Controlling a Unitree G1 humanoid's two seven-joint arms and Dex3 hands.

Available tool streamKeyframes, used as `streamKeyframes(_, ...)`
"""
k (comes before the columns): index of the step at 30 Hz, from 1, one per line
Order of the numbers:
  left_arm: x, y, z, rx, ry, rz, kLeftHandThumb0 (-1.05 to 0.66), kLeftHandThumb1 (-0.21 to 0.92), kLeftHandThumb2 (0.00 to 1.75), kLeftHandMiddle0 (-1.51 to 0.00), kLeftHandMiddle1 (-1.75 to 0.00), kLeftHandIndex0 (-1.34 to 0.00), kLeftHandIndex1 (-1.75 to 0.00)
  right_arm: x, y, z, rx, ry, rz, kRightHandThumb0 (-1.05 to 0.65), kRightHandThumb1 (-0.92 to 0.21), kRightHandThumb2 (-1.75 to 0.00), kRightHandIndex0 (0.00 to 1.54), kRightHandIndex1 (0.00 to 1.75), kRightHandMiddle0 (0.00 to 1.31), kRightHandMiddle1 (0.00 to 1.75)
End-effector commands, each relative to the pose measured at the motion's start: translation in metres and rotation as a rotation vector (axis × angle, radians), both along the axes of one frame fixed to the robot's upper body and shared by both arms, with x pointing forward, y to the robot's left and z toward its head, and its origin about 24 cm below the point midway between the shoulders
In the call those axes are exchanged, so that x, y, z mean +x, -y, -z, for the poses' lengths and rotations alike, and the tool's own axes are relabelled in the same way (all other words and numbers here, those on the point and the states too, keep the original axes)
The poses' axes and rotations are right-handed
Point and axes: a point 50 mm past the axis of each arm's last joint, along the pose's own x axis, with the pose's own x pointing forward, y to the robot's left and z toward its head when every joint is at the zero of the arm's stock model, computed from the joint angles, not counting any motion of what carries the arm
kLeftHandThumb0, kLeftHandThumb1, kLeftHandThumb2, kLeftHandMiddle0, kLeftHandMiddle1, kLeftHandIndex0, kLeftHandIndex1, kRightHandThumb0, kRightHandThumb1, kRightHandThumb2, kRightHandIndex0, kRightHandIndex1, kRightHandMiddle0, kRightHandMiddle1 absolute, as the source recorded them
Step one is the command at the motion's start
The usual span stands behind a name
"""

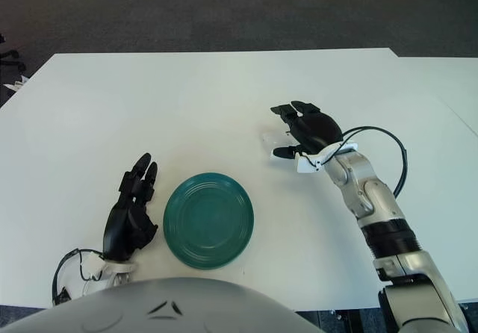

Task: Put the charger into the plate.

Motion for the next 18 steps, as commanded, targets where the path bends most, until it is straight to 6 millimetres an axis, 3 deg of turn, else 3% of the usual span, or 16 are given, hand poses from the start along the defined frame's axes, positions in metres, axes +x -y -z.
streamKeyframes(1, -0.004, 0.004, 0.017, -0.024, -0.107, 0.022, -1.00, 0.92, 1.10, -0.21, -0.01, 0.00, -0.45, 0.006, -0.005, 0.001, -0.010, 0.009, -0.018, -1.03, -0.92, -0.70, 0.03, 0.00, 0.00, 0.32)
streamKeyframes(18, -0.003, 0.002, 0.015, -0.034, -0.099, 0.024, -0.99, 0.92, 1.10, -0.24, -0.01, 0.00, -0.49, 0.011, -0.013, 0.020, 0.008, -0.015, -0.027, -1.05, -0.92, -0.75, 0.04, 0.00, 0.00, 0.28)
